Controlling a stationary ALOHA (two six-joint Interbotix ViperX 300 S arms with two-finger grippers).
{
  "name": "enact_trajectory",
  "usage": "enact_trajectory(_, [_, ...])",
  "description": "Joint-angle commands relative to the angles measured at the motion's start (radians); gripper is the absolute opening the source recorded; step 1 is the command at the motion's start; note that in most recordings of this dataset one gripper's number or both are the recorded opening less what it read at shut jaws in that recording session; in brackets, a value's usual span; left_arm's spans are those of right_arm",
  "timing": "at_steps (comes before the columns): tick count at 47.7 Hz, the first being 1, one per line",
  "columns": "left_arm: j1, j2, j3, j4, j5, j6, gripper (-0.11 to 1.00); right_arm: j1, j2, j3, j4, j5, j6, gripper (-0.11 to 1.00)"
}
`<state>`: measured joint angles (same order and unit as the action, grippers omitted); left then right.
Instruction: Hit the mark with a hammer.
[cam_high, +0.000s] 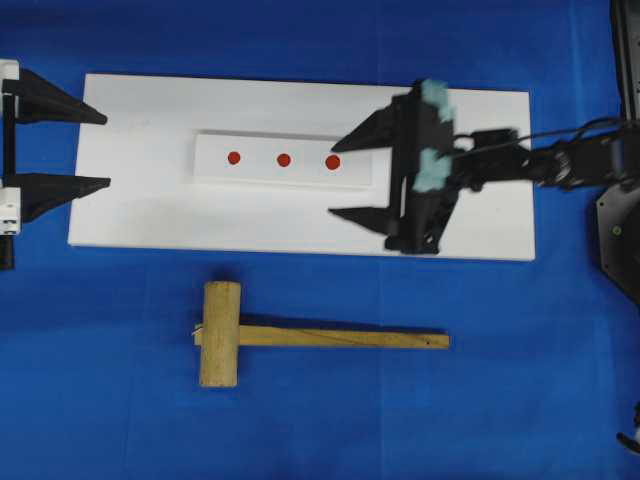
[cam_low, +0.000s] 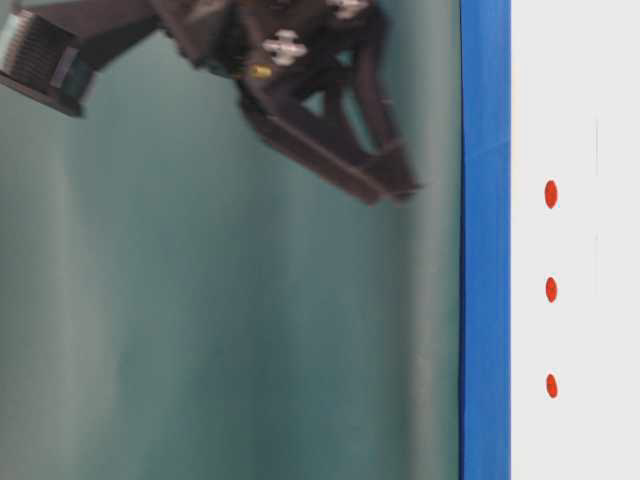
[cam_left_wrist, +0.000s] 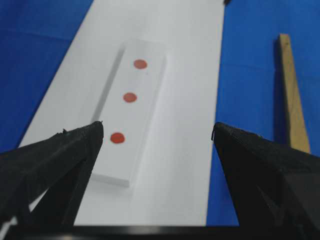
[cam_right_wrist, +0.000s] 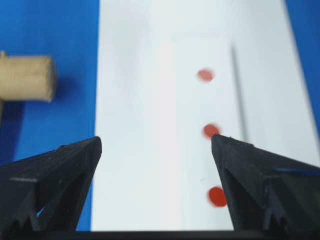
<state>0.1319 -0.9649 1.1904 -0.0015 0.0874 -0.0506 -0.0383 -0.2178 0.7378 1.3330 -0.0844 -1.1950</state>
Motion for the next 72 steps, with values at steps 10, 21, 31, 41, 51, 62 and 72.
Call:
enact_trajectory(10, [-0.003, -0.055, -0.008, -0.002, -0.005, 0.005, 0.89, -0.021, -0.213, 0.100, -0.002, 0.003, -0.014, 0.80])
enact_trajectory(21, [-0.014, -0.100, 0.012, 0.000, -0.003, 0.028, 0.87, -0.021, -0.396, 0.212, 0.000, 0.009, -0.014, 0.80])
enact_trajectory(31, [-0.046, -0.143, 0.035, 0.000, -0.003, 0.072, 0.85, -0.021, -0.549, 0.324, 0.000, 0.020, -0.012, 0.80])
enact_trajectory(41, [-0.080, -0.187, 0.083, -0.002, -0.005, 0.074, 0.85, -0.021, -0.676, 0.430, 0.002, 0.031, -0.012, 0.80])
enact_trajectory(51, [-0.103, -0.229, 0.133, 0.000, -0.011, 0.075, 0.85, -0.020, -0.750, 0.526, 0.003, 0.029, -0.012, 0.80])
enact_trajectory(62, [-0.114, -0.252, 0.169, 0.000, -0.014, 0.075, 0.85, -0.021, -0.811, 0.603, 0.023, 0.028, -0.012, 0.79])
enact_trajectory(72, [-0.114, -0.255, 0.178, 0.000, -0.023, 0.075, 0.85, -0.017, -0.838, 0.632, 0.028, 0.035, -0.012, 0.73])
